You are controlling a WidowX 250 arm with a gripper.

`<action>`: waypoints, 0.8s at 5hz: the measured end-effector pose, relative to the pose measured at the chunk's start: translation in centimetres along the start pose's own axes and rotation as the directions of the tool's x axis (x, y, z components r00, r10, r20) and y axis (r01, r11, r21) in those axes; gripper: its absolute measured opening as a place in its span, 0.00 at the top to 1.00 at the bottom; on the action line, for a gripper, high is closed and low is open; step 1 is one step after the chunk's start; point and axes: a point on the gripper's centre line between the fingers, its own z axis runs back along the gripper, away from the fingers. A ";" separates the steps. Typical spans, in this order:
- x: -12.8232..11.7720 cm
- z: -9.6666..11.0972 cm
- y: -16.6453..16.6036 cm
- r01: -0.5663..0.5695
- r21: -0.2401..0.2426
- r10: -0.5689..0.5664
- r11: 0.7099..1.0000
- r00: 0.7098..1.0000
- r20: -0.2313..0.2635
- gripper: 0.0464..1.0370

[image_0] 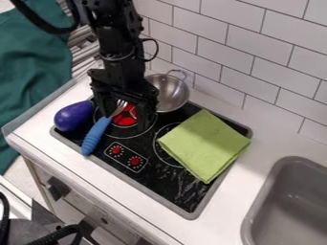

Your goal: Put the silver pot on top of the green towel

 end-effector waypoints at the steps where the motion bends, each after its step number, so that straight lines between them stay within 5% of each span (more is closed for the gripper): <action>1: -0.5 -0.7 0.0 -0.007 -0.005 0.007 1.000 0.999 -0.033 0.03; 4: 8.7 -4.2 -4.3 0.208 -0.044 -0.211 0.977 0.976 -0.061 0.03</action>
